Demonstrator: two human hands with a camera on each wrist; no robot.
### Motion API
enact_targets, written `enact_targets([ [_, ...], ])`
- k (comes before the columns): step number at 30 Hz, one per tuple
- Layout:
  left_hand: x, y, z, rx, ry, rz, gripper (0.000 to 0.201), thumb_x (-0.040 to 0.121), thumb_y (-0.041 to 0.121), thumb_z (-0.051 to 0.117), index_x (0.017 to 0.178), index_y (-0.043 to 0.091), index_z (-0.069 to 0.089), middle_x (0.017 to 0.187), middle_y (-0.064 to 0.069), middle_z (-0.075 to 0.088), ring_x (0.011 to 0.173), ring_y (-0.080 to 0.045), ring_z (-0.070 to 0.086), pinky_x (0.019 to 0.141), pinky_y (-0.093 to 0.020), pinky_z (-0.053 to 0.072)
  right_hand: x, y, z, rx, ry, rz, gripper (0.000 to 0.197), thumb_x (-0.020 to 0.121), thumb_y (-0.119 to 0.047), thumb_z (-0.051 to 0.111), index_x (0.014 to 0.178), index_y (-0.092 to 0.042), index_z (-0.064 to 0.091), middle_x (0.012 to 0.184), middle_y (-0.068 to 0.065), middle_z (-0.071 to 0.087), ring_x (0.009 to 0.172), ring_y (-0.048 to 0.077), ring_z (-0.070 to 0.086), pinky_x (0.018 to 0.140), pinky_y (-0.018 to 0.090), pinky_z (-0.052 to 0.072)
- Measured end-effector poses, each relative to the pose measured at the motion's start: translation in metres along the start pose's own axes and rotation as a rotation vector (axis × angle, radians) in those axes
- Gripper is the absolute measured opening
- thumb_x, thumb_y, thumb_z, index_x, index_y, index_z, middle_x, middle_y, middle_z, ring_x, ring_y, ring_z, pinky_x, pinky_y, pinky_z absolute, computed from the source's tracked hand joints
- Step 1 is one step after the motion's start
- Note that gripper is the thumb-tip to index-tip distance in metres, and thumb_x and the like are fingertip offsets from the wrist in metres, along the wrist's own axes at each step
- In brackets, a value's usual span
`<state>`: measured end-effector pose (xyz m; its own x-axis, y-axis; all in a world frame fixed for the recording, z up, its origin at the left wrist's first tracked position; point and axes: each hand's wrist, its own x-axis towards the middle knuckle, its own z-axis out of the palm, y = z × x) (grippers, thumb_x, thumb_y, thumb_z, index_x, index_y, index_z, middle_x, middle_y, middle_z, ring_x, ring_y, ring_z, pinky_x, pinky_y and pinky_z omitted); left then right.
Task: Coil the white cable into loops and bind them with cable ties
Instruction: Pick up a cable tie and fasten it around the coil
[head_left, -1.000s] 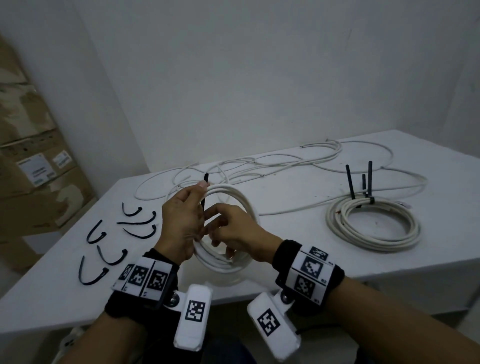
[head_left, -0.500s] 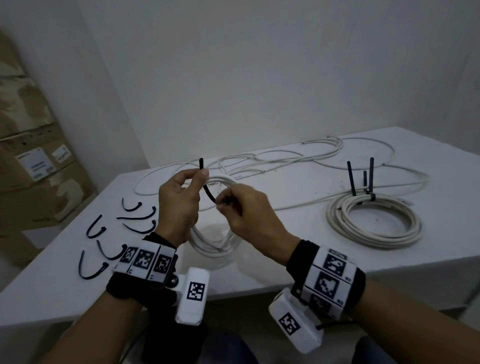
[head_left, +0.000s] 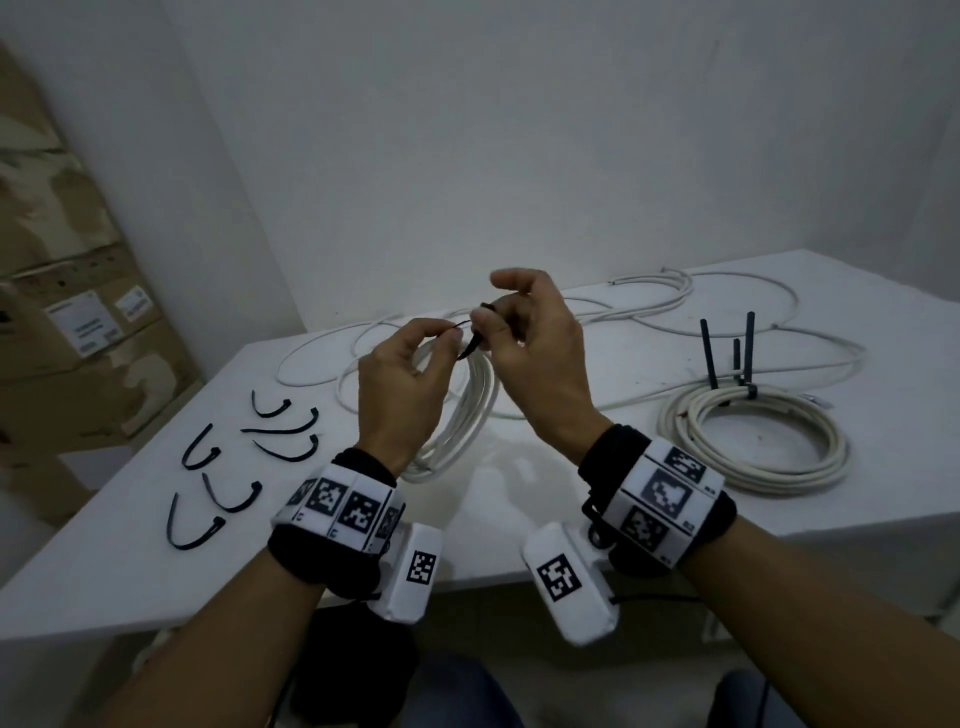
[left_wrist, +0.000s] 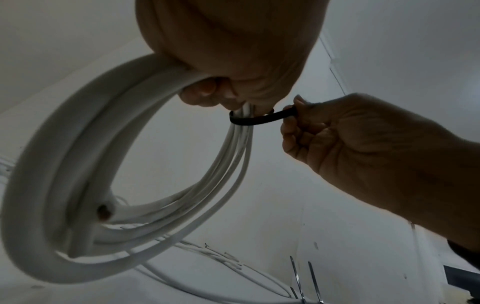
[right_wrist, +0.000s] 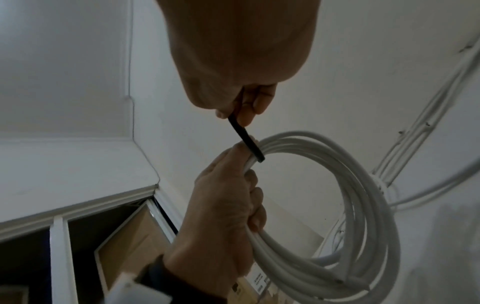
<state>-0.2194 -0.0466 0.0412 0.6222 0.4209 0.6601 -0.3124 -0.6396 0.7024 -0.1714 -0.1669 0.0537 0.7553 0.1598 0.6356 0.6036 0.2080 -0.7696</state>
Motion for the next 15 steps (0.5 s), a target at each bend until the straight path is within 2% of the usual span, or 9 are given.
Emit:
enact_targets([
  [3, -0.001, 0.000, 0.000, 0.033, 0.010, 0.034, 0.011, 0.091, 0.028, 0.064, 0.092, 0.020, 0.072, 0.081, 0.005, 0.073, 0.075, -0.022, 0.066, 0.071, -0.036, 0.052, 0.001, 0.002, -0.005, 0.085, -0.022, 0.033, 0.016, 0.087, -0.006, 0.063, 0.091, -0.022, 0.060, 0.077, -0.004, 0.065, 0.075, 0.015, 0.065, 0.079, 0.035, 0.056],
  [4, -0.001, 0.001, 0.000, 0.047, 0.012, 0.046, 0.011, 0.091, 0.026, 0.064, 0.093, 0.019, 0.072, 0.081, 0.006, 0.073, 0.074, -0.019, 0.066, 0.070, -0.033, 0.052, 0.001, 0.003, -0.007, 0.089, -0.043, 0.035, 0.018, 0.087, -0.005, 0.062, 0.089, -0.023, 0.061, 0.078, -0.006, 0.065, 0.074, 0.014, 0.065, 0.079, 0.035, 0.056],
  [7, -0.003, 0.002, 0.002, 0.064, 0.000, 0.074, 0.012, 0.092, 0.024, 0.063, 0.094, 0.017, 0.073, 0.083, 0.006, 0.073, 0.079, -0.011, 0.067, 0.075, -0.030, 0.053, -0.001, 0.006, -0.010, 0.090, -0.091, 0.038, 0.019, 0.089, -0.004, 0.060, 0.093, -0.021, 0.066, 0.079, -0.009, 0.066, 0.075, 0.010, 0.064, 0.079, 0.029, 0.054],
  [9, -0.005, 0.004, 0.003, 0.060, -0.010, 0.081, 0.012, 0.092, 0.023, 0.063, 0.095, 0.016, 0.073, 0.084, 0.006, 0.073, 0.082, -0.009, 0.068, 0.078, -0.030, 0.054, -0.002, 0.008, -0.010, 0.095, -0.100, 0.040, 0.021, 0.089, -0.003, 0.060, 0.094, -0.022, 0.067, 0.082, -0.010, 0.067, 0.078, 0.011, 0.064, 0.080, 0.032, 0.055],
  [12, -0.006, 0.006, 0.005, 0.060, -0.018, 0.090, 0.012, 0.092, 0.022, 0.063, 0.096, 0.015, 0.073, 0.083, 0.007, 0.073, 0.078, -0.011, 0.068, 0.075, -0.027, 0.053, -0.003, 0.010, -0.012, 0.101, -0.110, 0.045, 0.021, 0.089, -0.001, 0.058, 0.095, -0.020, 0.067, 0.084, -0.007, 0.068, 0.079, 0.012, 0.064, 0.082, 0.036, 0.055],
  [15, -0.007, 0.008, 0.006, 0.055, -0.014, 0.095, 0.012, 0.092, 0.021, 0.063, 0.096, 0.015, 0.073, 0.084, 0.007, 0.073, 0.080, -0.006, 0.068, 0.076, -0.024, 0.052, -0.004, 0.011, -0.014, 0.109, -0.111, 0.058, 0.021, 0.090, -0.001, 0.057, 0.096, -0.018, 0.067, 0.085, -0.005, 0.068, 0.080, 0.015, 0.064, 0.083, 0.037, 0.055],
])
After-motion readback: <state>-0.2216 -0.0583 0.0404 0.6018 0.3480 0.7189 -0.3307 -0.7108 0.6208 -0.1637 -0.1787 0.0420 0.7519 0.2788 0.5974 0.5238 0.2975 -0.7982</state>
